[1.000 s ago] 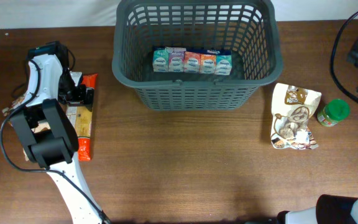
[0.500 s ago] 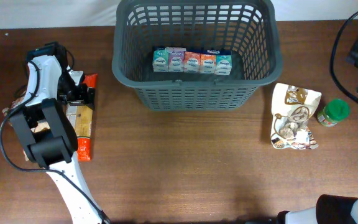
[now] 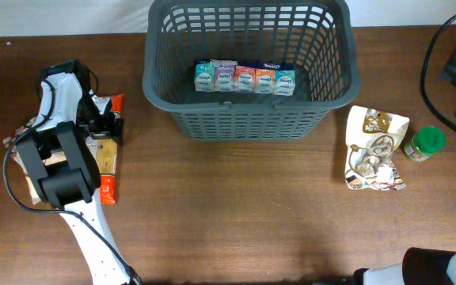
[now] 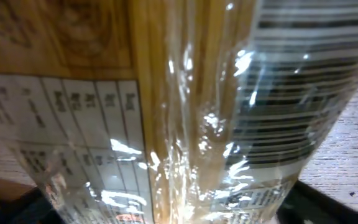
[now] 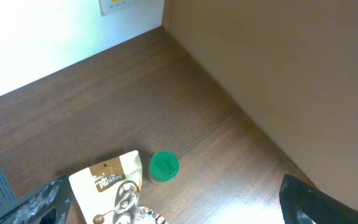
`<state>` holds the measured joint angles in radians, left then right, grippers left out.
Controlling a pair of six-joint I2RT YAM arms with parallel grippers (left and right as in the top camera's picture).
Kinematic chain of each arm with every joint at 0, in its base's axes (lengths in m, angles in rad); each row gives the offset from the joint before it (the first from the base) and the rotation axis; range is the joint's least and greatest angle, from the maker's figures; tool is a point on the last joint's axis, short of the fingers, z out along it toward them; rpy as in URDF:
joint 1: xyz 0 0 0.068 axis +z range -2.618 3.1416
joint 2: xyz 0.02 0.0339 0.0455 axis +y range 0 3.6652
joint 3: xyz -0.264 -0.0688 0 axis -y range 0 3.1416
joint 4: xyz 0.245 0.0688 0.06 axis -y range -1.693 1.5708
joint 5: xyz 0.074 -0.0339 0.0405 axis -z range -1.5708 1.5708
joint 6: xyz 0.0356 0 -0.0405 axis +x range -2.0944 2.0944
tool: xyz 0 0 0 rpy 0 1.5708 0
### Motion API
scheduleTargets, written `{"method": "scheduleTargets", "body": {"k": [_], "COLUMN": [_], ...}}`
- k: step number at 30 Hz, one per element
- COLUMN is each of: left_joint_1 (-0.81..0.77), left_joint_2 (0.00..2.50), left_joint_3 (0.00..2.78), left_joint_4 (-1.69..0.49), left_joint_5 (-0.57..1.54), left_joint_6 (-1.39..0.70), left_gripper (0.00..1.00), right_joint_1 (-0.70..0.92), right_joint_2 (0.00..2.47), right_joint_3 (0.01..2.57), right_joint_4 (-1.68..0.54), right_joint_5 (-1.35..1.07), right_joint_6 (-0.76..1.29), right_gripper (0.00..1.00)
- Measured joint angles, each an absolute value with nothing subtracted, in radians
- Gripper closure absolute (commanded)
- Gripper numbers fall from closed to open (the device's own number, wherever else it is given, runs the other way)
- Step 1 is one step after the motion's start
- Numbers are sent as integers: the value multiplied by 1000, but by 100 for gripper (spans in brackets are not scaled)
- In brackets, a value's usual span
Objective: Pack container
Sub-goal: 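Move the left gripper back and grasp the spaghetti pack, then lift the spaghetti pack into the basket and release it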
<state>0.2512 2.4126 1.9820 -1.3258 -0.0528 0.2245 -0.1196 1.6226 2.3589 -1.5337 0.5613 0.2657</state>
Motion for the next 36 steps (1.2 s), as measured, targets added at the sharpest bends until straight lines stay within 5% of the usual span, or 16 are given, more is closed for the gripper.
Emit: {"method": "scheduleTargets", "body": {"k": [3, 5, 27, 36], "left_joint_1": [255, 256, 140, -125], "left_joint_2": [2413, 2413, 2376, 2225], "left_joint_3": [1983, 2001, 2942, 3111], "left_joint_4": [-1331, -1359, -1650, -1598], "left_joint_5": [-56, -51, 35, 57], "left_joint_6": [228, 224, 284, 815], "left_gripper": [85, 98, 98, 98], "right_joint_1": [-120, -120, -120, -120], "right_joint_2": [1623, 1623, 1623, 1623], "right_joint_3": [2359, 2359, 2359, 2359], "right_joint_4": [-1534, -1534, -1534, -1534], "right_joint_5": [561, 561, 561, 561], "right_joint_6": [266, 266, 266, 266], "right_gripper": [1, 1, 1, 1]}}
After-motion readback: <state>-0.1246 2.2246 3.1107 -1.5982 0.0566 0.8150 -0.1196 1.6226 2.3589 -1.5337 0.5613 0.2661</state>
